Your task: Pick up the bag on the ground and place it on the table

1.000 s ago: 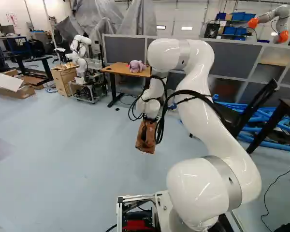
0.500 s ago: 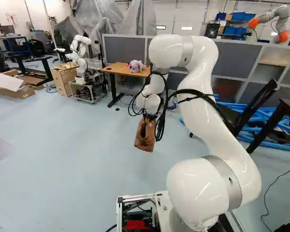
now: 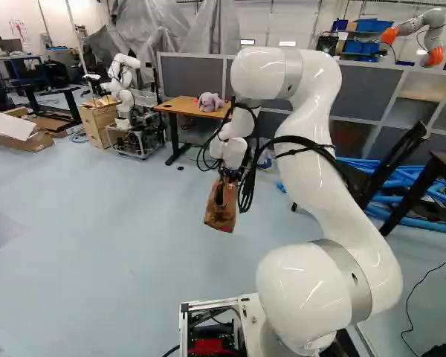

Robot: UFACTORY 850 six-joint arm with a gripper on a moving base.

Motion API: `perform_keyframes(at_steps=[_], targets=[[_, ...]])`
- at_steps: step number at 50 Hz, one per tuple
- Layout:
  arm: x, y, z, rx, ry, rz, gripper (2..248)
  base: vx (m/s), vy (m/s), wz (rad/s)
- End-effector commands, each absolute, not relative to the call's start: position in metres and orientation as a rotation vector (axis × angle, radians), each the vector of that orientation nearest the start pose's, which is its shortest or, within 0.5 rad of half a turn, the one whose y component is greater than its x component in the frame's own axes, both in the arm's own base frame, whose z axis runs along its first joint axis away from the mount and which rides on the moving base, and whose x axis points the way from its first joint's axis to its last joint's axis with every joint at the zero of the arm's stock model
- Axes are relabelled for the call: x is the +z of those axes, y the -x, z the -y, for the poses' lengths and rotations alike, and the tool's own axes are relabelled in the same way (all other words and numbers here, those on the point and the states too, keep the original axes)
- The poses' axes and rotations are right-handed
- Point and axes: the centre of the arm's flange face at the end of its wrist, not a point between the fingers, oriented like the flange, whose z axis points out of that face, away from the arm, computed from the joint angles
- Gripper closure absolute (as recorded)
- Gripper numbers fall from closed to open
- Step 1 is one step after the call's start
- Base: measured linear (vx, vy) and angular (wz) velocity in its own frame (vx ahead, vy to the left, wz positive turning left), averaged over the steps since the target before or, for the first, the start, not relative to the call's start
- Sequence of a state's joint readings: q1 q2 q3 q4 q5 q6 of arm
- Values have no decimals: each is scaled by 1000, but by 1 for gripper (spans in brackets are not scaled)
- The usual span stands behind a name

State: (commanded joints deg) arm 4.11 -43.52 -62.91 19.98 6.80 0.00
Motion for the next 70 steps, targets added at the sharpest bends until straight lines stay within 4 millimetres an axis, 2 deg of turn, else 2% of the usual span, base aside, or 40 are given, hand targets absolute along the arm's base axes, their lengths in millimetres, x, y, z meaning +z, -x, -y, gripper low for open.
perform_keyframes(at_steps=[41, 70], targets=[[261, -603, -22, -516, 2972, -426, 225, 0, 0, 0], [297, -609, -3, -396, 2991, -372, 225, 0, 0, 0]])
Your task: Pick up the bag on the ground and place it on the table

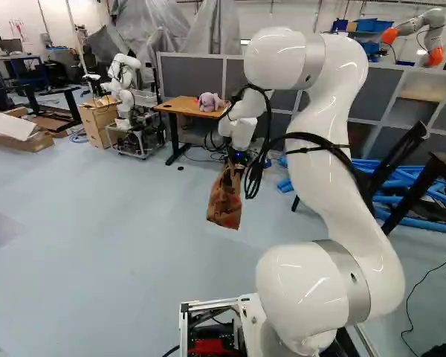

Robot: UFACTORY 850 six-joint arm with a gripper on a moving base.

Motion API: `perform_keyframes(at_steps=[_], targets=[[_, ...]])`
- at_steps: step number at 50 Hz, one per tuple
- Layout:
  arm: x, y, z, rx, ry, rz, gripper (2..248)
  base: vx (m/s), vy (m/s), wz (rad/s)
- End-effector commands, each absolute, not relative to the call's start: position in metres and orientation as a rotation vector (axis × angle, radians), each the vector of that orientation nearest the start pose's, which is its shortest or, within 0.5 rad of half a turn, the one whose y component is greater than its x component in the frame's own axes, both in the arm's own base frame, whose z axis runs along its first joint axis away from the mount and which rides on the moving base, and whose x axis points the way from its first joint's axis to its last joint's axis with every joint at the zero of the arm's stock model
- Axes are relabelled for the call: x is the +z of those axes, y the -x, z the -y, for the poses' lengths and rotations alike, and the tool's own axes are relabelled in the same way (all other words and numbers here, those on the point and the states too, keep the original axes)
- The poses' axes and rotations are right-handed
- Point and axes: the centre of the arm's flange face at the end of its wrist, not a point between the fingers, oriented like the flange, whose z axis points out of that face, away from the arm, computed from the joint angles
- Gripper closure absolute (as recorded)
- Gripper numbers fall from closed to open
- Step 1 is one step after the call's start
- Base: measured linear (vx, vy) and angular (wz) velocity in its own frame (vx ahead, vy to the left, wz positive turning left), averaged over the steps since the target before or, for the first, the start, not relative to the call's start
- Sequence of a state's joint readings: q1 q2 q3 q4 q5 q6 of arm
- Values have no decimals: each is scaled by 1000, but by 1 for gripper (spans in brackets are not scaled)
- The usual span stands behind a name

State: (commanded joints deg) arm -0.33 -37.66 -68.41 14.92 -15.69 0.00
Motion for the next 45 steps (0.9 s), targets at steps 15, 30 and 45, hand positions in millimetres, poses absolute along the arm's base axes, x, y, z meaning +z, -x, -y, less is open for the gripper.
perform_keyframes(at_steps=[15, 30, 45], targets=[[316, -610, 9, -334, 3010, -333, 225, 0, 0, 0], [336, -610, 22, -273, 3034, -293, 225, 0, 0, 0], [357, -609, 35, -211, 3062, -252, 225, 0, 0, 0]])
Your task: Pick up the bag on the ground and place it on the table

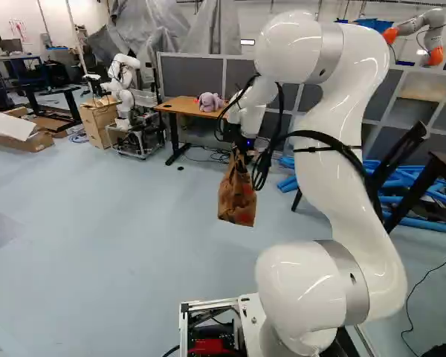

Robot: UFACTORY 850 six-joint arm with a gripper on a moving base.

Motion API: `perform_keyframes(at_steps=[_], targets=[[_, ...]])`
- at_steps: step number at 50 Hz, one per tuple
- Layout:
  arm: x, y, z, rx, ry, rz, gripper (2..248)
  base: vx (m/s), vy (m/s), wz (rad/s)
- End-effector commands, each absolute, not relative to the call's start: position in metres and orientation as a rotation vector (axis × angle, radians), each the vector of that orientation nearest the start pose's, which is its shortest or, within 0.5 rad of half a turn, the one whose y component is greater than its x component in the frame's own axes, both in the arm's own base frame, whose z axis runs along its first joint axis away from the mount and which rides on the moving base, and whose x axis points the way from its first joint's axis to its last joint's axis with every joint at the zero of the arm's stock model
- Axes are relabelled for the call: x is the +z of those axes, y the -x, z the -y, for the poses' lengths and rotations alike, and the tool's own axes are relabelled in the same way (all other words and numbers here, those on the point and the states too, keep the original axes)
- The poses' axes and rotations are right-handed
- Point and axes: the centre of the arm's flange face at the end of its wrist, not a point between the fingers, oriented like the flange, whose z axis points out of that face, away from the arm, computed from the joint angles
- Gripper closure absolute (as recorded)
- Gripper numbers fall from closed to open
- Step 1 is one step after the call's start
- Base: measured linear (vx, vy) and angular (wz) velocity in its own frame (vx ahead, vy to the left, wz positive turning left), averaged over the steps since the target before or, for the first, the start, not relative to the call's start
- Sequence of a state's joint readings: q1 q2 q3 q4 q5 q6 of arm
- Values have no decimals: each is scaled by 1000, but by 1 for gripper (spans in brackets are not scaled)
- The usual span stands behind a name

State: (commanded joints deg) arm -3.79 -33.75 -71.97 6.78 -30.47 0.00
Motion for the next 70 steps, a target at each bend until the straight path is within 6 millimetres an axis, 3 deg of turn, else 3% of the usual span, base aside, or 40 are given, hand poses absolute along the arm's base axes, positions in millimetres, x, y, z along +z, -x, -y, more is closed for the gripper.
perform_keyframes(at_steps=[53, 70], targets=[[438, -589, 47, 33, 3186, -49, 225, 0, 0, 0], [465, -584, 47, -6, 3198, -36, 225, 0, 0, 0]])
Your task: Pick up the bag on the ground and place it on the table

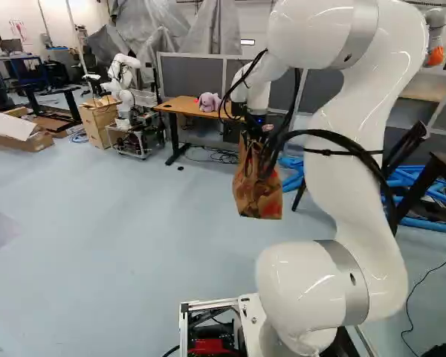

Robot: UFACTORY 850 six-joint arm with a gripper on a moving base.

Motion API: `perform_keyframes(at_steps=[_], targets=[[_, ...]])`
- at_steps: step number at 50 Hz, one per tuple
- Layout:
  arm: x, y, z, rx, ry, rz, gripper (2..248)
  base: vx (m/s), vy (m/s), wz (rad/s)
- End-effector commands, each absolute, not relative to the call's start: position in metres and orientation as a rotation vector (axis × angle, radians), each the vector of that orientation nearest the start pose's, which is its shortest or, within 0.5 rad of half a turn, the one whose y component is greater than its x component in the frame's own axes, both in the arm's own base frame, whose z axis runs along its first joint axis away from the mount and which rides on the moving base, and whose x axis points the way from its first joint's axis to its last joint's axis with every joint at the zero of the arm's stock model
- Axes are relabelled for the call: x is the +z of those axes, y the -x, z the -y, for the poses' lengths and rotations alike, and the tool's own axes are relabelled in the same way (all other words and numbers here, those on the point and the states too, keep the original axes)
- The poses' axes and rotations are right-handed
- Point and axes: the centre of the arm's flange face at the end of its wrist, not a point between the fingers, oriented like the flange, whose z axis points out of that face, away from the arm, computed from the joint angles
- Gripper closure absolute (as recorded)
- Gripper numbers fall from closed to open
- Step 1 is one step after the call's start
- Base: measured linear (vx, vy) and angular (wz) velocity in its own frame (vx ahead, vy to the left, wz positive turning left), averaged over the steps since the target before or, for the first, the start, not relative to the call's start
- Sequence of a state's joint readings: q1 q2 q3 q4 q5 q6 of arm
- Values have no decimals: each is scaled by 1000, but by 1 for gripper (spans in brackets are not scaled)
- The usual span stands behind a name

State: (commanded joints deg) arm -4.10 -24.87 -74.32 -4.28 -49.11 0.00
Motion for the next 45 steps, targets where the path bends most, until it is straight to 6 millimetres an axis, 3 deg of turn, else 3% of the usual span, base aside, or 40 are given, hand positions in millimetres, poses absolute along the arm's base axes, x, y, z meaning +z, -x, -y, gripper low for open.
perform_keyframes(at_steps=[45], targets=[[535, -579, 45, -176, 3201, -38, 225, 0, 0, 0]])
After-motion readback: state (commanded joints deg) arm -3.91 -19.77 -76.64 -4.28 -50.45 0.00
